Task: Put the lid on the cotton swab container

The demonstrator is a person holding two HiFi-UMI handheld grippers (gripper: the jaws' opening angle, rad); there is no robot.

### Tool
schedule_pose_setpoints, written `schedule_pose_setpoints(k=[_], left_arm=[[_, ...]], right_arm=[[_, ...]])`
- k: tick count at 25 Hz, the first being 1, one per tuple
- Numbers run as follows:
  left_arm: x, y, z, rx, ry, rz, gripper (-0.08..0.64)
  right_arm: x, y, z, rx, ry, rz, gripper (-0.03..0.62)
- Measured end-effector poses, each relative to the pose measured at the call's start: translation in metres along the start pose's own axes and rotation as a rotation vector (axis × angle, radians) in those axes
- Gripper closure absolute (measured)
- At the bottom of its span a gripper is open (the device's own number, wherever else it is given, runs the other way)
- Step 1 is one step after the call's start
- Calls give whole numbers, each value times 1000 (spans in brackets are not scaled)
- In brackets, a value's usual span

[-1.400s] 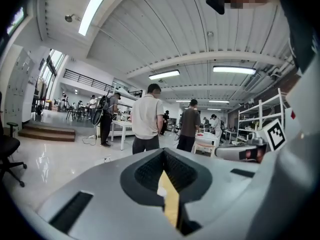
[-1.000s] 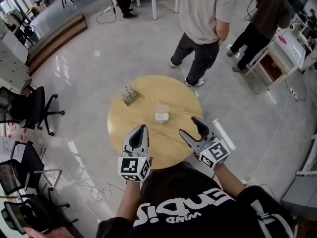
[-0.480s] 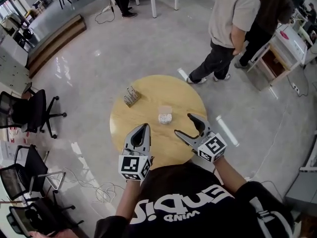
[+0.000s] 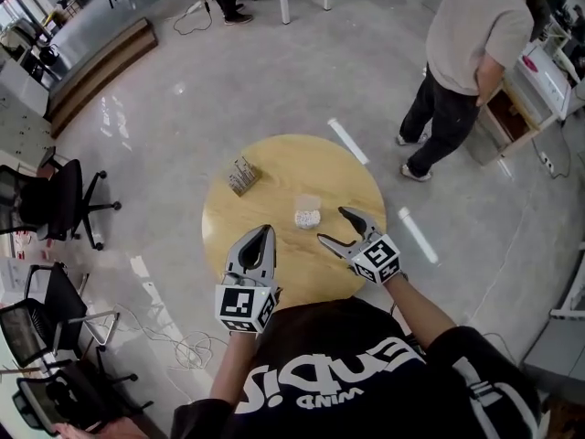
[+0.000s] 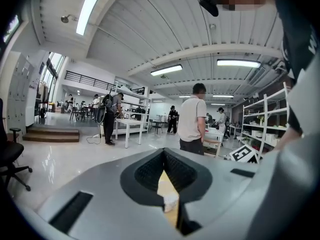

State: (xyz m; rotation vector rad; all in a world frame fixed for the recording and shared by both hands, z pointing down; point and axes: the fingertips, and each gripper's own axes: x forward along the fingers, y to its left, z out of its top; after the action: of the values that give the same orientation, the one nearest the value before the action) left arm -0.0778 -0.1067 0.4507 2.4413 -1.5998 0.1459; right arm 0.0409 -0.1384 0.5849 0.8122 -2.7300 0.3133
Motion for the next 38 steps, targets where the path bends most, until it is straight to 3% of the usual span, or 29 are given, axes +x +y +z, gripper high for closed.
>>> schedule_pose_setpoints(k=[13, 28, 38], left_arm=[[-4, 19, -7, -13, 49, 45, 551], [-1, 28, -18, -40, 77, 57, 549], [-2, 29, -18, -43, 78, 51, 549]], right_arm=[[55, -24, -78, 36, 174, 38, 264], [88, -26, -101, 55, 236, 110, 267], [92, -17, -102, 64, 245, 142, 326]])
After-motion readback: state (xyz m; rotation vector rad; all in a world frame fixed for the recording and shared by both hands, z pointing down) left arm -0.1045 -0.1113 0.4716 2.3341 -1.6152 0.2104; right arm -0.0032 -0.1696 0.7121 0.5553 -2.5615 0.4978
